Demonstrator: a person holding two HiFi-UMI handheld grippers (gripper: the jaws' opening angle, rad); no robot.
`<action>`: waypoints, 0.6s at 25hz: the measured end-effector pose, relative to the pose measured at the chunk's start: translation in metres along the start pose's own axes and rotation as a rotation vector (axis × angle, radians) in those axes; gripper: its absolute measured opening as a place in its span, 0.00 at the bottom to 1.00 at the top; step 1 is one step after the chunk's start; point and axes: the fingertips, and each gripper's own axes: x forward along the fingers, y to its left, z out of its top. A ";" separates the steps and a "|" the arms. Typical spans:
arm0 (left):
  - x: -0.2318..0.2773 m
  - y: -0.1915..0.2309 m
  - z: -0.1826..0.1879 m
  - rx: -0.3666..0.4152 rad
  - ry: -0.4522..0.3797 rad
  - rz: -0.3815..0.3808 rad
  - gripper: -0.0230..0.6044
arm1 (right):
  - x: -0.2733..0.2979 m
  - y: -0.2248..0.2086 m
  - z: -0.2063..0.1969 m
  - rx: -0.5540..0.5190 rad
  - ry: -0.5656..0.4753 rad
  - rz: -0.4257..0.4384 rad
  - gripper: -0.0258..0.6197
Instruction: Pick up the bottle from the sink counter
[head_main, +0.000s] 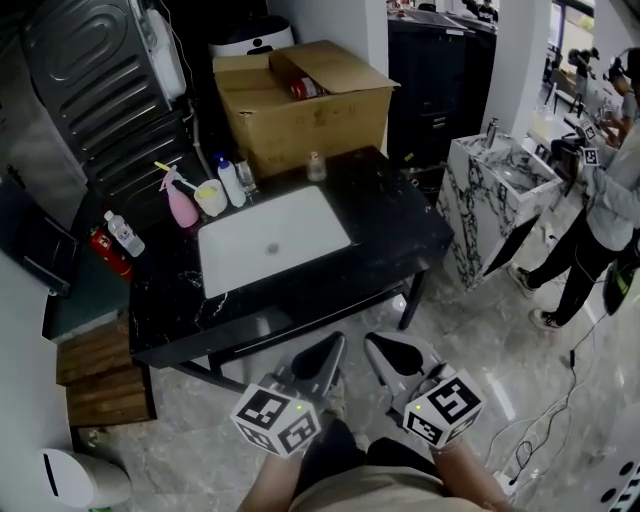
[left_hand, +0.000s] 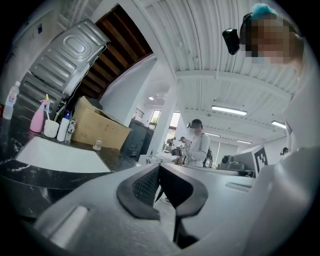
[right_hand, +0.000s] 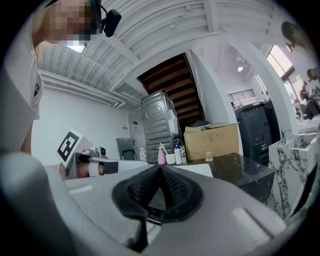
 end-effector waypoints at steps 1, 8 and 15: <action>0.005 0.005 0.001 -0.002 0.000 -0.001 0.04 | 0.006 -0.005 0.000 0.001 0.002 -0.003 0.04; 0.044 0.052 0.004 -0.025 0.028 -0.022 0.04 | 0.062 -0.036 0.006 -0.005 0.004 -0.007 0.04; 0.078 0.120 0.036 -0.038 0.010 -0.018 0.04 | 0.129 -0.075 0.026 -0.017 0.004 -0.024 0.04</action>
